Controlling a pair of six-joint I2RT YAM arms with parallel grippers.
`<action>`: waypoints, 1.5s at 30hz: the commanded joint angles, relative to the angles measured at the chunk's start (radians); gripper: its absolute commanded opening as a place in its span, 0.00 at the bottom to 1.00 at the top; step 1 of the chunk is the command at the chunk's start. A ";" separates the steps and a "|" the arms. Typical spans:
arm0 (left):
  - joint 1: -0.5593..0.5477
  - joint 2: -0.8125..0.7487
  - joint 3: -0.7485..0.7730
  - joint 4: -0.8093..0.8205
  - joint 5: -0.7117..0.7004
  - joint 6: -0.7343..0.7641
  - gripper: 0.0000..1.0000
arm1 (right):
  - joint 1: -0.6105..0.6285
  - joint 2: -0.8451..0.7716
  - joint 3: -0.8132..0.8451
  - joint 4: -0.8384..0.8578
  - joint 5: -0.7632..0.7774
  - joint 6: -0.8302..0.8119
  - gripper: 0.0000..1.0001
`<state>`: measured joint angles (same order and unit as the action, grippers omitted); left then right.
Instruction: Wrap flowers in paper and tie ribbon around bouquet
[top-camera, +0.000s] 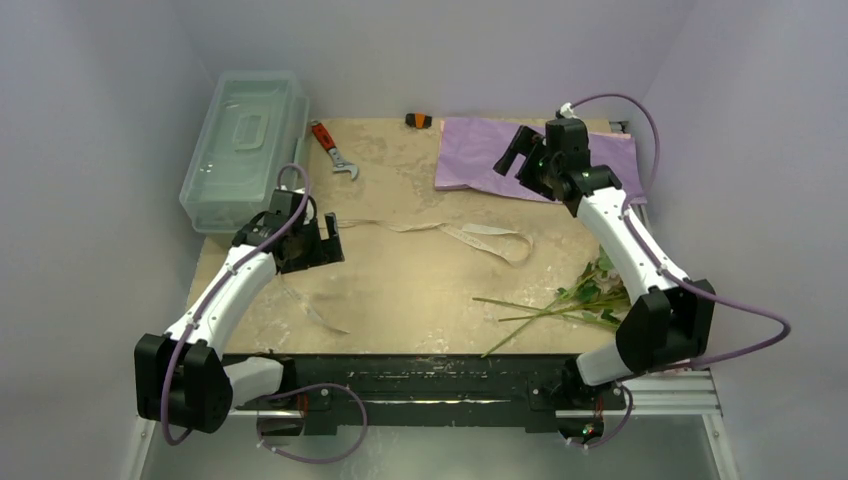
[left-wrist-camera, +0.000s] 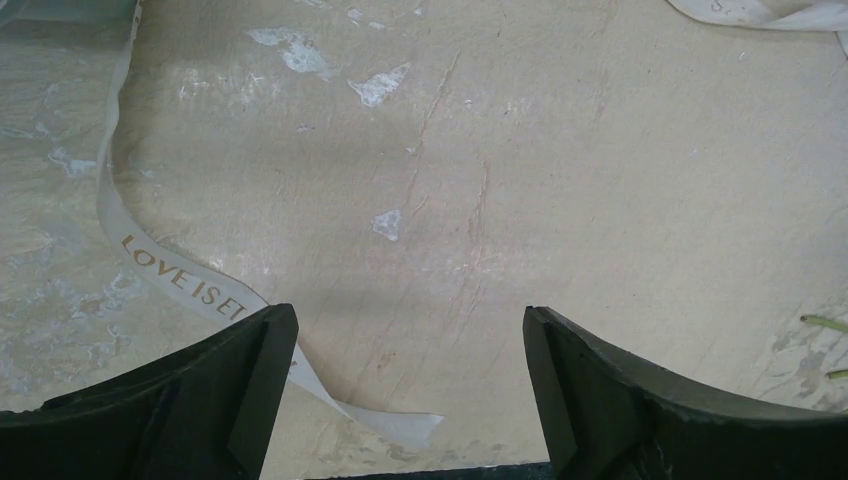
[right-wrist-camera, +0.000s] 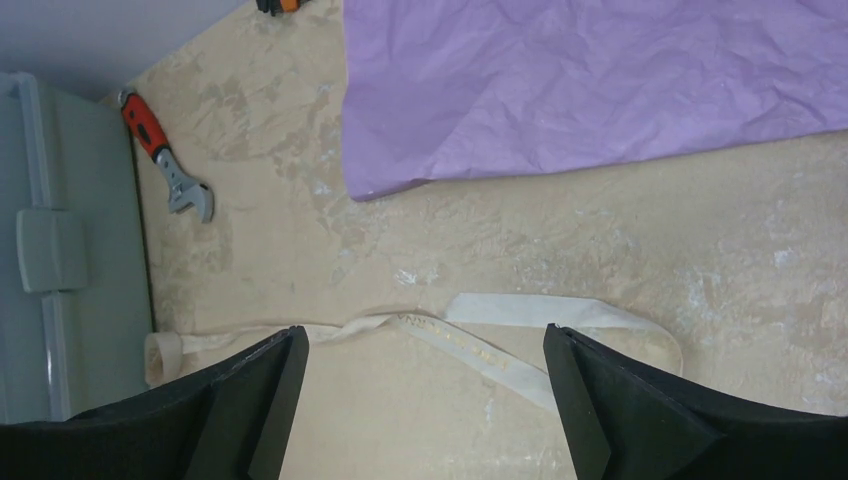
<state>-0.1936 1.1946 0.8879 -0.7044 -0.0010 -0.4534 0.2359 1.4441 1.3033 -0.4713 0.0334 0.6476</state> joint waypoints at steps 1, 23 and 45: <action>-0.008 -0.037 -0.017 0.047 -0.004 -0.012 0.89 | 0.007 0.075 0.142 -0.084 0.019 -0.014 0.99; -0.007 -0.054 -0.019 0.057 0.004 -0.011 0.89 | 0.082 0.755 0.972 -0.533 0.217 -0.076 0.99; -0.007 0.001 -0.015 0.035 -0.082 -0.038 0.88 | 0.244 1.005 1.089 -0.354 0.362 -0.323 0.99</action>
<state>-0.1978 1.1877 0.8692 -0.6750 -0.0605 -0.4744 0.4995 2.4260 2.3589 -0.8448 0.3264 0.3874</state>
